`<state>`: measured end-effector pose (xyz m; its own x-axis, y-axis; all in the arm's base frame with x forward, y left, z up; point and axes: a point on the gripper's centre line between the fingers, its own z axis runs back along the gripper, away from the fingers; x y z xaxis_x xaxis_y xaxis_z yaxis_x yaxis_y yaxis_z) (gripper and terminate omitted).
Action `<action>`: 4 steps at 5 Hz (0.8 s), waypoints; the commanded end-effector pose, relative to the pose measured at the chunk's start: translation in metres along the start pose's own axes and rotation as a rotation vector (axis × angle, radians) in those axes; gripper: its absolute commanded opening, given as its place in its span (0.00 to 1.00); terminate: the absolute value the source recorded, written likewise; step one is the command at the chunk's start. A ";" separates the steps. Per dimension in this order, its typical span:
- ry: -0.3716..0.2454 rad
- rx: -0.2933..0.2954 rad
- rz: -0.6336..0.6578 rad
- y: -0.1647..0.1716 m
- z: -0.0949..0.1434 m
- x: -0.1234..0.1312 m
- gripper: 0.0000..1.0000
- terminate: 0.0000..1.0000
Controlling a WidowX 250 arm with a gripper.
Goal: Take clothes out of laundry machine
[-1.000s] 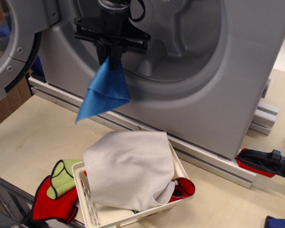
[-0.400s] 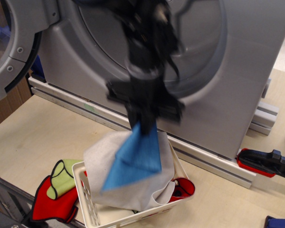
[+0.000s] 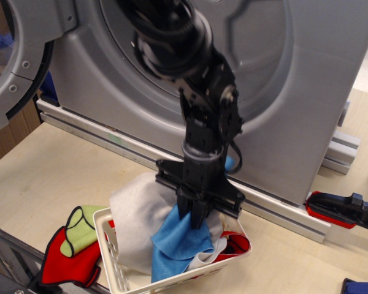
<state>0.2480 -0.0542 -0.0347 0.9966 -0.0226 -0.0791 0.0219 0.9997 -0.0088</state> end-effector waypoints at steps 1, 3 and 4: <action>0.013 0.040 0.053 0.017 0.010 -0.024 0.00 0.00; -0.060 0.066 0.130 0.030 0.033 -0.047 1.00 0.00; -0.055 0.103 0.167 0.037 0.044 -0.046 1.00 0.00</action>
<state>0.2089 -0.0164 -0.0063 0.9859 0.1509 -0.0722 -0.1420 0.9832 0.1150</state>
